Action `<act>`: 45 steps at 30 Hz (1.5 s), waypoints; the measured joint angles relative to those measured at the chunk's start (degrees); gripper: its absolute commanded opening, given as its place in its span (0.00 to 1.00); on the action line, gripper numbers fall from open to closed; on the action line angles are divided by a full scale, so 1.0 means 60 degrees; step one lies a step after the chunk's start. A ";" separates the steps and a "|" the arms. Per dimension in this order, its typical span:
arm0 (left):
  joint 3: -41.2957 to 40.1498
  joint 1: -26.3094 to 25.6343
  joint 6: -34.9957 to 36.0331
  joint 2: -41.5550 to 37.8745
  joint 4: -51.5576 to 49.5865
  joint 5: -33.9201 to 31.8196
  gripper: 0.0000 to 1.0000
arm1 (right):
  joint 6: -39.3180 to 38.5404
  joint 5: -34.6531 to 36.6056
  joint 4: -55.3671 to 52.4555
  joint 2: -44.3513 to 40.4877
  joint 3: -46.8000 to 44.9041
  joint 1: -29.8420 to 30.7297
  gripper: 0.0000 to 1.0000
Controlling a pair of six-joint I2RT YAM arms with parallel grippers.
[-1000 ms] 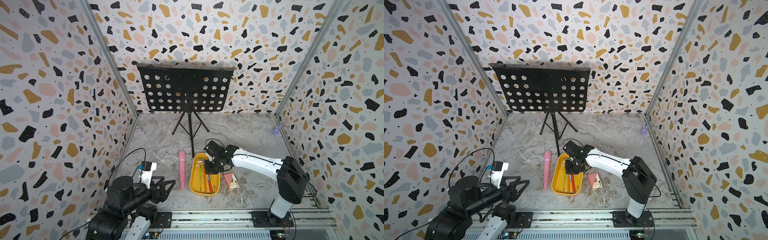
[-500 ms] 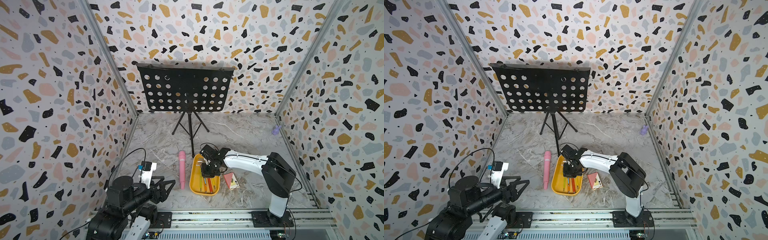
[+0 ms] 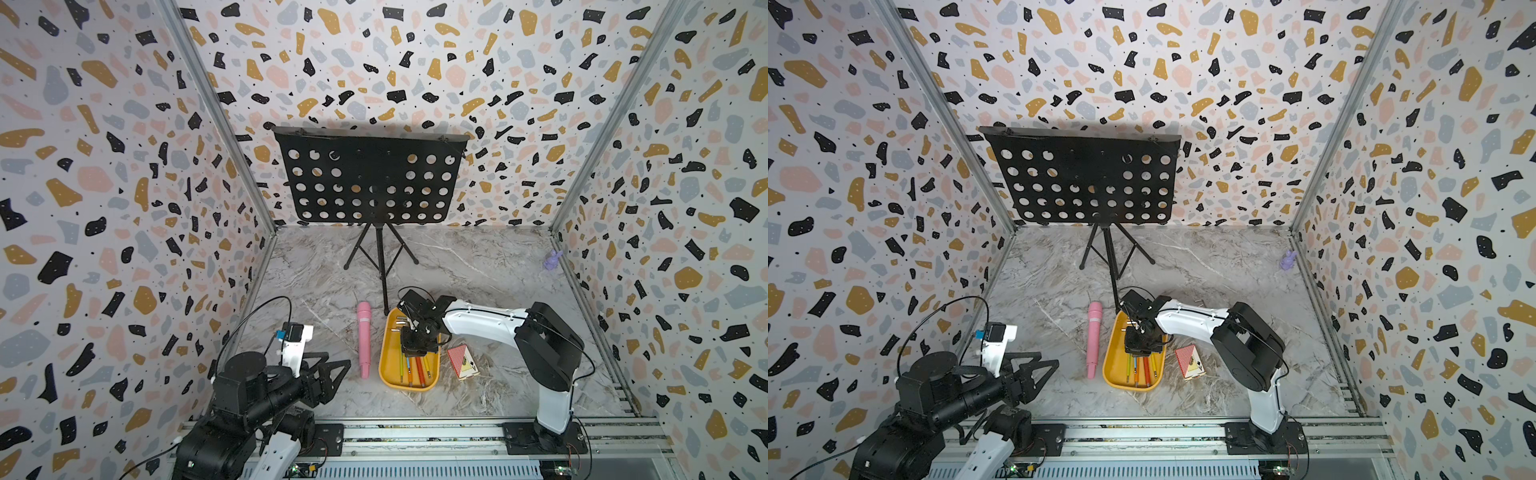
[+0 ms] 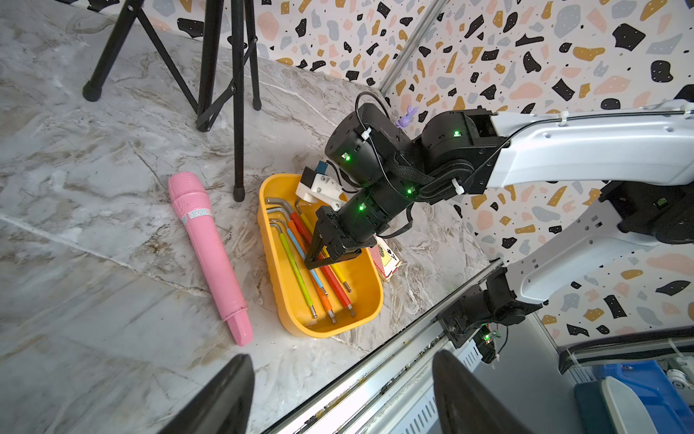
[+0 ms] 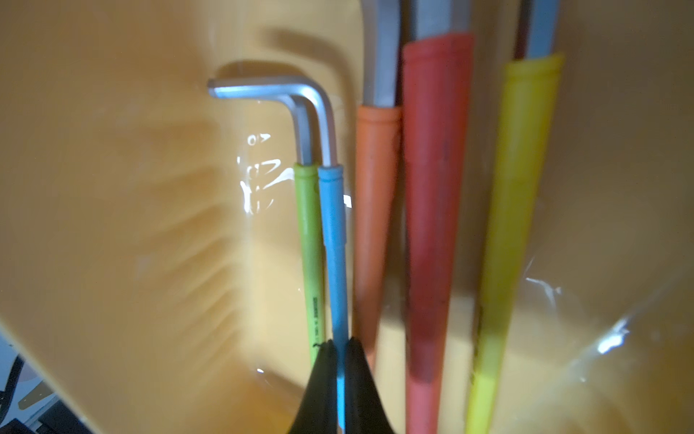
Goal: Put the hex key on the desktop into the storage box
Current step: Place the Allen key in the storage box, then pick up the Allen key from the center of the board.
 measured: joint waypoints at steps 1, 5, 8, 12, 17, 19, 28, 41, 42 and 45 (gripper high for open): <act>0.0000 0.0000 0.0000 0.0000 0.0000 0.0000 0.78 | 0.0018 0.0004 0.0000 0.0036 0.0051 0.0000 0.00; 0.0000 0.0000 0.0000 0.0000 0.0000 0.0000 0.78 | 0.0029 0.0026 -0.0033 0.0168 0.0240 0.0000 0.01; 0.0000 0.0004 0.0000 0.0000 0.0000 0.0000 0.78 | 0.0026 0.0051 -0.0051 0.0240 0.0321 0.0000 0.12; 0.0000 0.0004 0.0000 0.0000 0.0000 0.0000 0.78 | 0.0018 0.0135 -0.0076 0.0244 0.0321 0.0000 0.19; 0.0000 0.0004 0.0000 0.0000 0.0000 0.0000 0.78 | -0.0015 0.0233 -0.0106 0.0233 0.0335 0.0000 0.19; 0.0000 0.0004 0.0000 0.0000 0.0000 0.0000 0.78 | -0.0055 0.0302 -0.0160 0.0204 0.0339 0.0000 0.19; 0.0000 0.0004 0.0000 0.0000 0.0000 0.0000 0.78 | -0.0583 0.1038 -0.0521 -0.0594 0.0353 0.0000 0.19; 0.0000 0.0004 0.0000 0.0000 0.0000 0.0000 0.78 | -0.2637 0.2663 -0.1151 -0.2419 0.0495 -0.1027 0.22; 0.0000 0.0004 0.0000 0.0000 0.0000 0.0000 0.78 | -0.2830 0.2663 -0.1147 -0.2510 0.0452 -0.1275 0.22; 0.0000 0.0004 0.0000 0.0000 0.0000 0.0000 0.78 | -0.3442 0.2626 -0.1151 -0.2696 0.0200 -0.2244 0.23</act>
